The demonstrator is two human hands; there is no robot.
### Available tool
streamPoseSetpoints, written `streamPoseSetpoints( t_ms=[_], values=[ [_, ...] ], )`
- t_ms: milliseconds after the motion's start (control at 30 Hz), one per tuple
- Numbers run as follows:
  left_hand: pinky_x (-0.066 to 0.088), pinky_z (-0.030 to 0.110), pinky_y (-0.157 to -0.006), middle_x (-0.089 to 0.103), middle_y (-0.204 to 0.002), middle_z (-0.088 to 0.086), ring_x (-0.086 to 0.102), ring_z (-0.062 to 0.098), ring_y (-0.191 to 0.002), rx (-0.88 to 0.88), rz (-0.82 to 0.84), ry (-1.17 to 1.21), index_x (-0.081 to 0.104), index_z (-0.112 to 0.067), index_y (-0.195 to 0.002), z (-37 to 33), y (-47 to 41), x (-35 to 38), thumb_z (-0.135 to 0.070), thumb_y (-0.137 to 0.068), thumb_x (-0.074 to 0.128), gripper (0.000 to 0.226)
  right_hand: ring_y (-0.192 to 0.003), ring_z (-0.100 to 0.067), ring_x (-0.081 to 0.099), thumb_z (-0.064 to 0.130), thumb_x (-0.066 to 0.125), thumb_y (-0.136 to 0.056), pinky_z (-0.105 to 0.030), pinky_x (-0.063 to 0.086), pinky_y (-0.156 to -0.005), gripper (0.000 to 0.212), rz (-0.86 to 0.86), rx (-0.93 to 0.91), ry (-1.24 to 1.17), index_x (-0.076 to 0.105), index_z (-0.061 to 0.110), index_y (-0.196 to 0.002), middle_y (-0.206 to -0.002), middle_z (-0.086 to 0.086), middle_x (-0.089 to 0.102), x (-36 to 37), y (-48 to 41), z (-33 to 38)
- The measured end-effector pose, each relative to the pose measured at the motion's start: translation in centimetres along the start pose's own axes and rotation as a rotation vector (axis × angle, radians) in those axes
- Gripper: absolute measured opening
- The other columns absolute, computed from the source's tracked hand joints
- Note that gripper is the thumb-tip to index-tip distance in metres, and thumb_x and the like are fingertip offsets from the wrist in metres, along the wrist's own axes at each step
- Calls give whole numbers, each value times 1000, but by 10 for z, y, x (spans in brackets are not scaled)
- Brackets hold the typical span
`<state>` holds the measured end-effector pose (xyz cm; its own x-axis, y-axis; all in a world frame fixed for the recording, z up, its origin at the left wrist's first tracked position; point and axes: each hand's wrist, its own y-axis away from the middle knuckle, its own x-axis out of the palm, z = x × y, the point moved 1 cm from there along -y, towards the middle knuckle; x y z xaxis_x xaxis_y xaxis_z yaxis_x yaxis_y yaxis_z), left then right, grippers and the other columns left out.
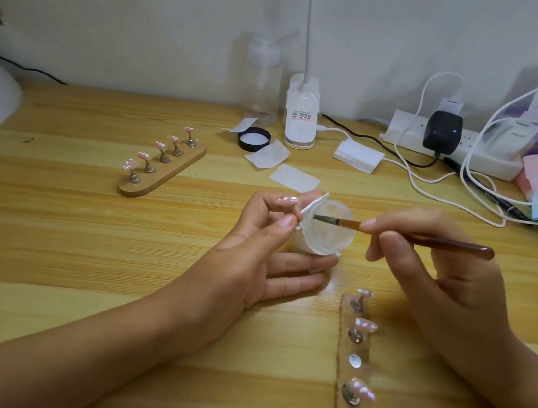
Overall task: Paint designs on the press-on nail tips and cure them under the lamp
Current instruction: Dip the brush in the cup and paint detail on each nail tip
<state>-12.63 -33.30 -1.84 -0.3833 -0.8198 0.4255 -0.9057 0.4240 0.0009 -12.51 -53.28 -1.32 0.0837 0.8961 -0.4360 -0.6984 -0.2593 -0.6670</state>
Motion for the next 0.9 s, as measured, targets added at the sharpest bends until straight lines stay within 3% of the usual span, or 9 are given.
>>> streamPoseSetpoints(
  t_ms=[233, 367, 533, 633, 900],
  values=[
    [52, 40, -97, 52, -141, -19, 66, 32, -111, 34, -11, -63, 62, -46, -79, 1, 0, 2, -32, -92, 46, 25, -77, -12, 56, 18, 47, -96, -29, 44, -69, 13, 47, -25, 86, 60, 20, -100, -89, 8, 61, 2, -1, -1],
    [52, 40, -97, 53, -140, -18, 66, 33, -111, 33, -7, -41, 63, -45, -81, 2, 0, 1, -32, -91, 46, 23, -77, -9, 54, 19, 45, -97, -27, 44, -70, 14, 29, 5, 48, 59, 19, -95, -87, 8, 60, 1, -1, -4],
    [51, 41, -99, 53, -140, -18, 65, 35, -112, 31, 6, -5, 60, -39, -88, 3, -1, -2, -30, -92, 46, 17, -68, -10, 46, 17, 42, -97, -19, 40, -69, 19, -158, 144, -225, 59, 16, -89, -75, -2, 53, -3, -4, -11],
    [51, 43, -98, 54, -140, -15, 65, 39, -112, 3, 8, 58, 51, -29, -99, 3, -2, -6, -29, -93, 45, 9, -70, -9, 45, 14, 40, -94, -17, 39, -70, 22, -236, 181, -301, 60, 18, -90, -74, 5, 53, -9, -7, -16],
    [50, 44, -98, 56, -140, -7, 63, 44, -110, -31, -6, 171, 47, -24, -104, -1, -2, -6, -24, -99, 47, 5, -71, -9, 46, 17, 40, -89, -19, 39, -71, 28, -307, 233, -352, 63, 30, -80, -76, 8, 55, -13, -9, -21]
  ],
)
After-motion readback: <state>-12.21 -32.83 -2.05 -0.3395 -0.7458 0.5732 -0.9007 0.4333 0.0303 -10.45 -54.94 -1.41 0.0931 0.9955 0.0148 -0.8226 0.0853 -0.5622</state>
